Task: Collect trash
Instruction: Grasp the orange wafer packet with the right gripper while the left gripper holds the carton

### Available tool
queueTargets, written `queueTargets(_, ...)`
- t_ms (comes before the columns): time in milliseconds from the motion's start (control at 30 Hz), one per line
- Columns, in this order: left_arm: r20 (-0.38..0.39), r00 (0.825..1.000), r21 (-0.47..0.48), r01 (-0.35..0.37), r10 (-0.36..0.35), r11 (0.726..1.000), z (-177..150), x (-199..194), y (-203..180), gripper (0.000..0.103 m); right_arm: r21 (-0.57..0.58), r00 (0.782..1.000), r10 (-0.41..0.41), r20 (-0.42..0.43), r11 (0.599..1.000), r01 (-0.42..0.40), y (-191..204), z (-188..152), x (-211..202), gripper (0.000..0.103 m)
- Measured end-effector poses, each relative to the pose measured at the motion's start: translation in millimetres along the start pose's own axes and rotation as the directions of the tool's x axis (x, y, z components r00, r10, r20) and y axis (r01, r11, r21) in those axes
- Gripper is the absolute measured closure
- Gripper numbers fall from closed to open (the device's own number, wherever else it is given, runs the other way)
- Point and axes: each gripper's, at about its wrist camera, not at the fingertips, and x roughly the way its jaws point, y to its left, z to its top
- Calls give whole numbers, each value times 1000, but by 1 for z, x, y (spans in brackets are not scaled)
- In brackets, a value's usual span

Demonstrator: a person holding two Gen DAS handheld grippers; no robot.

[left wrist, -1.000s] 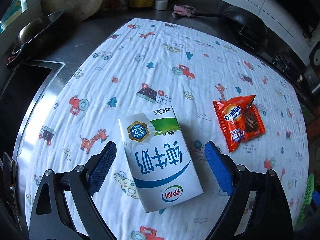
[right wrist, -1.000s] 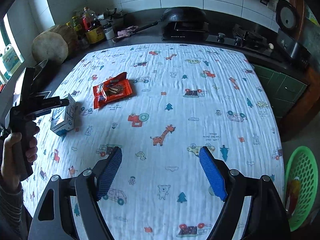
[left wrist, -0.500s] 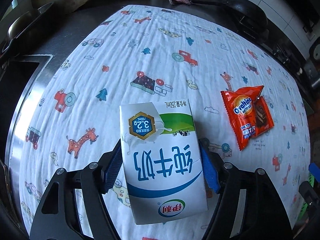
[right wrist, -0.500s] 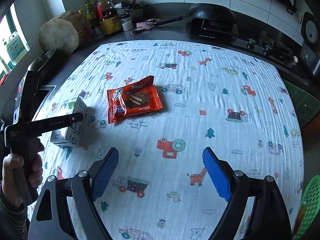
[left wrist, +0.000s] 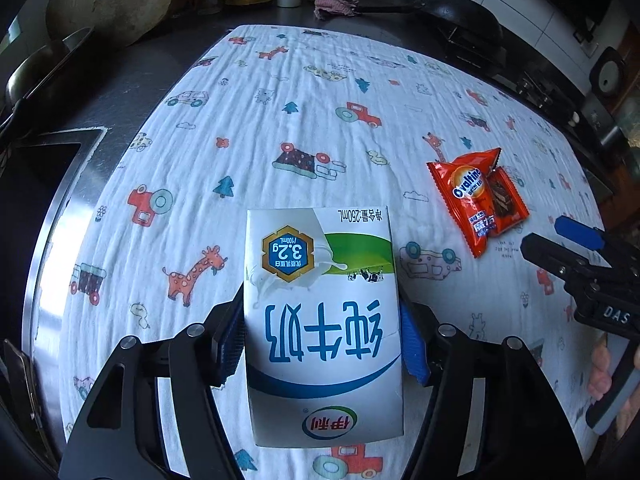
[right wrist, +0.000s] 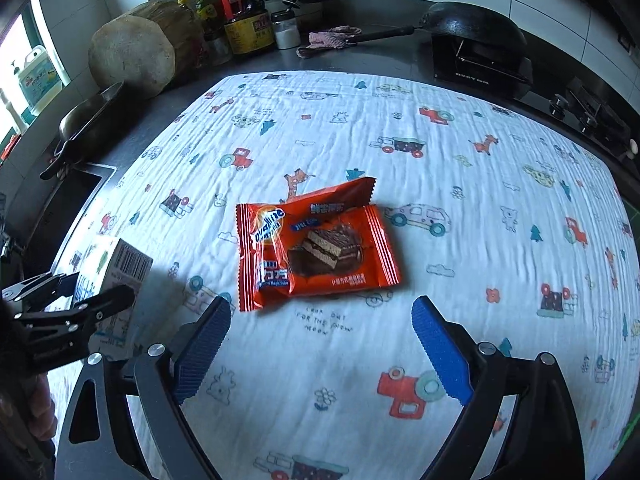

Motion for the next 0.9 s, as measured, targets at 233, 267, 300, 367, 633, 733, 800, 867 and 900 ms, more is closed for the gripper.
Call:
queueTargets(233, -3, 1000, 11, 14, -14, 1000, -3, -2, 6, 39, 15, 1000, 4, -20, 1000, -3, 2, 19, 31, 13)
queueTargets(267, -2, 1000, 14, 14, -14, 1000, -4, -2, 6, 39, 18, 1000, 4, -24, 1000, -3, 1, 20, 35, 13)
queueTargets(300, -3, 1000, 16, 16, -16, 1000, -4, -2, 6, 39, 17, 1000, 1, -30, 1000, -1, 1, 21, 38, 12)
queueTargets(367, -8, 1000, 18, 25, -25, 1000, -5, -1, 6, 39, 4, 999, -16, -39, 1000, 16, 3, 21, 44, 12)
queueTargets(633, -11, 999, 30, 31, -30, 999, -5, 1, 6, 39, -26, 998, -59, -37, 998, 58, 5, 22, 59, 9)
queueTargets(733, -12, 1000, 36, 27, -27, 999, -5, 2, 6, 39, -24, 998, -58, -29, 998, 57, 4, 23, 62, 8)
queueTargets(800, -14, 1000, 37, 27, -27, 999, -6, 2, 7, 39, -29, 998, -63, -28, 998, 63, 5, 22, 63, 8)
queueTargets(867, -16, 1000, 38, 27, -27, 999, -6, 3, 7, 39, -29, 998, -61, -28, 998, 60, 6, 22, 62, 9)
queueTargets(900, -17, 1000, 37, 26, -26, 999, -6, 3, 8, 39, -26, 998, -59, -26, 998, 59, 6, 22, 62, 9)
